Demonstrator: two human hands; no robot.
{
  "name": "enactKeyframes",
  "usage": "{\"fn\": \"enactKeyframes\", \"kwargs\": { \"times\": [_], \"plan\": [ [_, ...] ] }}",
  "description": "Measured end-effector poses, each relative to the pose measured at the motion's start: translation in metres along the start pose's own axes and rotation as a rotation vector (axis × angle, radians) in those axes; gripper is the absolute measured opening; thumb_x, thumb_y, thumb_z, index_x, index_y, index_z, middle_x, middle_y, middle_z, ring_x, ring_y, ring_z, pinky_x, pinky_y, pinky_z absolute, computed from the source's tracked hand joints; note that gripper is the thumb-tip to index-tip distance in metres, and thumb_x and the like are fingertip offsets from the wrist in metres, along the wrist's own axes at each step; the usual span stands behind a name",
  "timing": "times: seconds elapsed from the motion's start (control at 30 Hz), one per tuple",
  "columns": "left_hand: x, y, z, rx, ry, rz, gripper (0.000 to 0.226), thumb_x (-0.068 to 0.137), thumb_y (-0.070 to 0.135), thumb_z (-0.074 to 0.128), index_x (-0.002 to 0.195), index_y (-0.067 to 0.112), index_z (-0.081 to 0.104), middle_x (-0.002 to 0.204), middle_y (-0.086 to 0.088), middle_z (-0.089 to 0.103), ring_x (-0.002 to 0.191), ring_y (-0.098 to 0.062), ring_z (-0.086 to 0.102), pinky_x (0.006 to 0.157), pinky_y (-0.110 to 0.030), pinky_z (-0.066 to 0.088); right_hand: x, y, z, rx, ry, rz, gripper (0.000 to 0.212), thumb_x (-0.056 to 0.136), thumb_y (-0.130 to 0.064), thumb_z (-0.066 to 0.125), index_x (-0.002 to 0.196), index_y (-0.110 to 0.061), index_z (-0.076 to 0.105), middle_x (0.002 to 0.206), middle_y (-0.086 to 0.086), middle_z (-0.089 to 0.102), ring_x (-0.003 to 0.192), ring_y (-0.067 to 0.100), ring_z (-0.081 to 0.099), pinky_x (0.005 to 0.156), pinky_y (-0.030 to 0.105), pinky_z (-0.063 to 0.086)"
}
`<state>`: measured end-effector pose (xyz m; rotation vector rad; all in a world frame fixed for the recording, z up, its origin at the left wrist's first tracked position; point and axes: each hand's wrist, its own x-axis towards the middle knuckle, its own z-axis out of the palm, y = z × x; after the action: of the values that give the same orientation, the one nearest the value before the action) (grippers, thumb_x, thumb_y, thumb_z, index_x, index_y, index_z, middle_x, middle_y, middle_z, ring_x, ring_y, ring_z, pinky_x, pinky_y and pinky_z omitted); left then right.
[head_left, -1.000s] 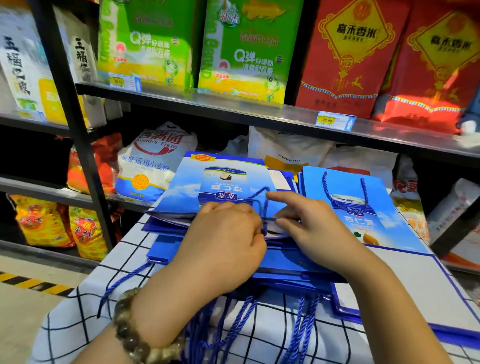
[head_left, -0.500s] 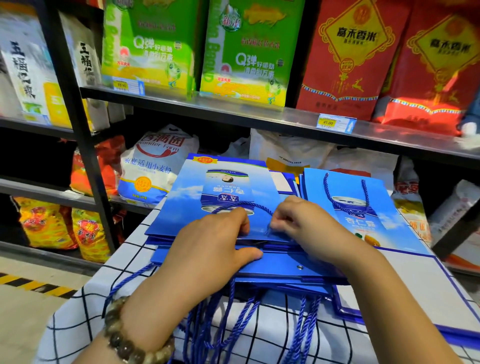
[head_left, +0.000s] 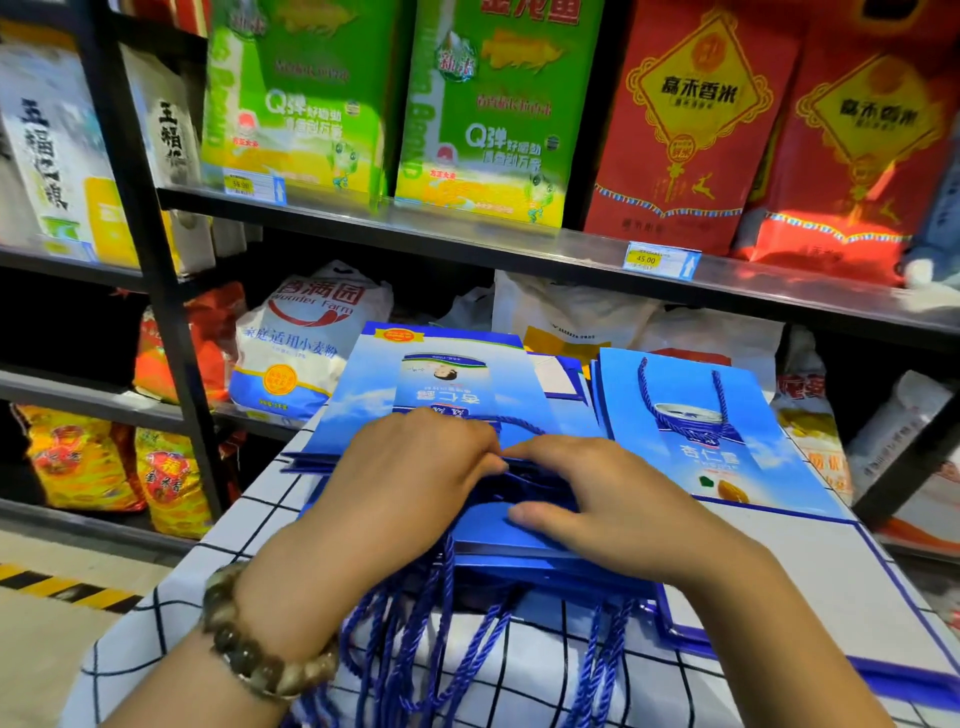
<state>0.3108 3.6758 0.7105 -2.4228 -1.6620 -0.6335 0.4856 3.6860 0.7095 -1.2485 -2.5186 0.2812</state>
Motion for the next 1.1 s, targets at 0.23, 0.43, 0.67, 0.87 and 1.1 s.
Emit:
{"fn": "enactKeyframes", "kwargs": {
  "times": [0.23, 0.43, 0.67, 0.87, 1.1],
  "plan": [
    [-0.016, -0.023, -0.027, -0.358, 0.388, 0.186, 0.045, 0.078, 0.069, 0.037, 0.109, 0.041, 0.053, 0.11, 0.025, 0.059, 0.109, 0.008, 0.048, 0.105, -0.025, 0.019, -0.001, 0.006, -0.01, 0.029, 0.235, -0.036, 0.023, 0.086, -0.047, 0.05, 0.102, -0.032, 0.055, 0.092, -0.016, 0.066, 0.085, 0.008, 0.057, 0.075, 0.032, 0.046],
    [-0.013, -0.068, -0.037, -0.886, 0.31, -0.008, 0.07, 0.043, 0.064, 0.076, 0.106, 0.066, 0.046, 0.118, 0.03, 0.057, 0.115, 0.004, 0.05, 0.098, -0.026, 0.04, -0.007, 0.011, -0.044, 0.336, 0.349, -0.068, 0.006, 0.076, -0.042, 0.059, 0.08, -0.042, 0.063, 0.076, -0.025, 0.063, 0.069, -0.001, 0.056, 0.062, 0.008, 0.039],
    [0.022, -0.07, -0.025, -0.968, 0.517, -0.144, 0.031, 0.081, -0.003, 0.061, 0.08, 0.028, 0.059, 0.065, 0.032, 0.064, 0.061, 0.016, 0.056, 0.06, -0.001, 0.041, 0.01, 0.007, -0.054, 0.471, 0.905, -0.096, 0.049, 0.064, -0.035, 0.072, 0.105, -0.051, 0.051, 0.108, -0.029, 0.059, 0.102, -0.005, 0.056, 0.085, 0.008, 0.04],
    [0.045, -0.071, -0.059, -1.17, 0.646, -0.113, 0.033, 0.087, -0.006, 0.05, 0.082, 0.023, 0.065, 0.073, 0.021, 0.07, 0.067, 0.007, 0.06, 0.067, -0.013, 0.048, 0.062, 0.01, -0.05, 0.72, 0.632, 0.006, 0.051, 0.066, -0.009, 0.072, 0.103, -0.031, 0.046, 0.096, -0.018, 0.057, 0.075, -0.017, 0.054, 0.065, 0.009, 0.042],
    [0.075, -0.062, -0.152, -0.876, 0.891, 0.027, 0.015, 0.08, 0.022, 0.065, 0.094, 0.022, 0.059, 0.088, 0.017, 0.07, 0.079, 0.002, 0.064, 0.074, -0.021, 0.052, 0.084, -0.017, -0.108, 0.748, 1.131, -0.16, 0.036, 0.069, -0.003, 0.072, 0.092, -0.025, 0.055, 0.09, -0.008, 0.067, 0.083, 0.006, 0.062, 0.078, 0.025, 0.05]
  ]
}}
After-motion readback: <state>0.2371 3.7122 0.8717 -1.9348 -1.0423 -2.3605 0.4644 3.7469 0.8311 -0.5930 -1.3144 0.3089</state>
